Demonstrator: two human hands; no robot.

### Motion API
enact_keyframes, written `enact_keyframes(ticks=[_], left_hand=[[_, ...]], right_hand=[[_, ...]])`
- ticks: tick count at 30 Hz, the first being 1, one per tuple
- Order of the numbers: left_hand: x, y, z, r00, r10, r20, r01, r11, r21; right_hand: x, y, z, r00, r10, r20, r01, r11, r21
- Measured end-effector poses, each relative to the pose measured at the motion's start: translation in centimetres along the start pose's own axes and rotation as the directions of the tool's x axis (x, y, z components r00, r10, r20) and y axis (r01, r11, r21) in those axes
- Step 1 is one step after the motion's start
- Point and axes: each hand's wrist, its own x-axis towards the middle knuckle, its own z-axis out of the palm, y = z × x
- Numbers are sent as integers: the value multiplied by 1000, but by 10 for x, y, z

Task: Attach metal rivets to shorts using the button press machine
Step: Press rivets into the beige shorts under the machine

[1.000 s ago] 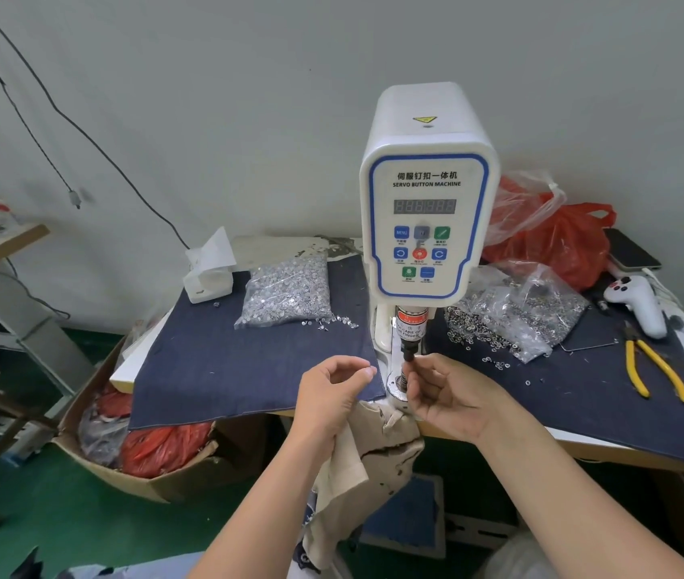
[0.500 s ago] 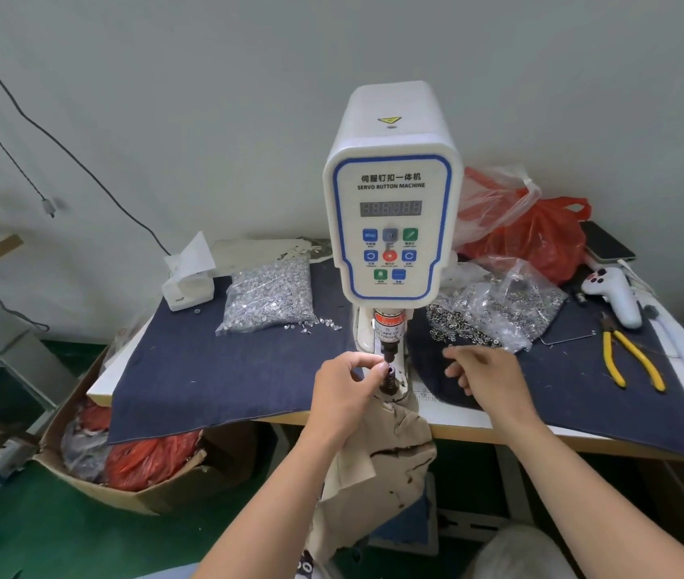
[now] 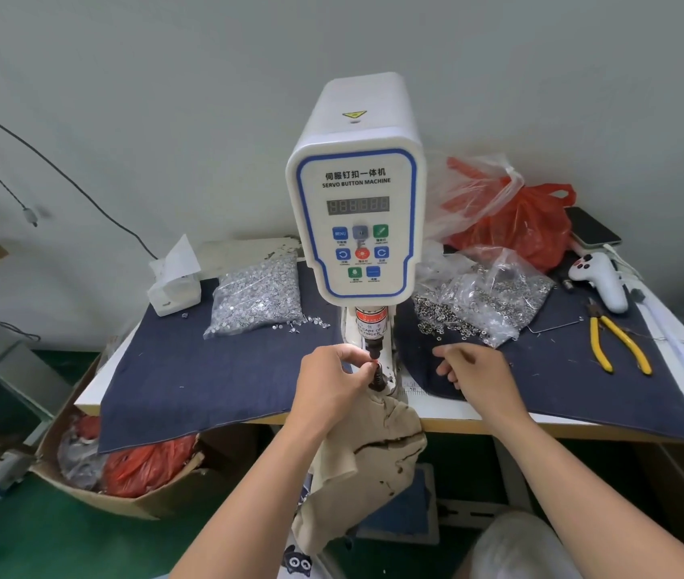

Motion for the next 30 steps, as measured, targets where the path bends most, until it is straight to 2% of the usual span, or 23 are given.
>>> enact_keyframes(ticks=[5, 10, 13, 16, 18, 20, 23, 25, 30], left_hand=[[3, 10, -2, 999, 24, 30, -27, 993, 119], [6, 9, -4, 999, 4, 50, -9, 996, 92], [2, 6, -8, 998, -20, 59, 20, 1000, 7], [-5, -1, -15, 994, -94, 60, 105, 972, -212], [-14, -4, -20, 971, -204, 125, 239, 863, -446], [-22, -5, -25, 937, -266, 227, 349, 669, -656], [-32, -7, -30, 914, -224, 339, 405, 446, -798], [-36, -6, -32, 917, -155, 367, 398, 371, -839], [-43, 0, -34, 931, -64, 359, 359, 324, -875]], right_hand=[[2, 2, 1, 1000, -4, 0, 4, 1000, 3], [3, 6, 1, 1000, -3, -1, 3, 1000, 3], [2, 6, 0, 1000, 9, 9, -9, 1000, 9], [-5, -3, -2, 1000, -1, 13, 0, 999, 42], [-19, -15, -3, 996, -86, 35, 86, 996, 22], [-41, -30, 0, 959, -228, 170, 232, 973, -2], [-77, -49, 12, 813, -348, 467, 413, 910, -41], [-90, -53, 20, 755, -397, 522, 512, 854, -90], [-99, -56, 27, 780, -461, 423, 584, 779, -229]])
